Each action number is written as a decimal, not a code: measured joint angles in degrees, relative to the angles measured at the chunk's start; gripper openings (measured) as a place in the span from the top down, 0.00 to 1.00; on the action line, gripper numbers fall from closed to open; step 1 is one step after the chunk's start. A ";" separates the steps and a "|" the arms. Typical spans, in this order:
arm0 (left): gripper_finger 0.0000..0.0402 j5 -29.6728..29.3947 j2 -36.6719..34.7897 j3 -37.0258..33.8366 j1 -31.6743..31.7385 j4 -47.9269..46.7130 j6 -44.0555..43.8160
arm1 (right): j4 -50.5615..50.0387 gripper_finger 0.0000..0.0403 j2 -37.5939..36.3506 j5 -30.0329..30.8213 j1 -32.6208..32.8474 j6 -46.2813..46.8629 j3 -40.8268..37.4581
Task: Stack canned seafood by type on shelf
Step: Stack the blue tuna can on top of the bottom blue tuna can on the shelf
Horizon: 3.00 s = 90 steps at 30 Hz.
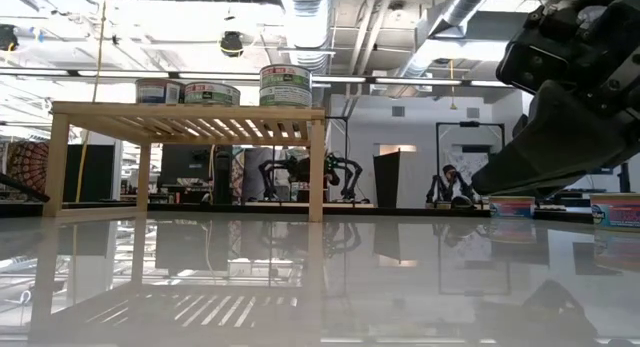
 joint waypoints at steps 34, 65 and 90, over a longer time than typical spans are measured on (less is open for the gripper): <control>0.55 5.72 11.09 -1.41 27.86 12.58 33.78 | -0.28 0.93 0.02 -0.06 0.00 0.48 0.02; 0.55 -12.67 11.52 5.11 29.21 21.19 54.64 | -3.45 0.87 0.02 0.17 0.22 9.65 0.02; 0.55 -19.03 -12.74 -32.43 28.08 29.03 46.73 | -10.33 0.86 0.02 2.28 -9.40 10.85 0.02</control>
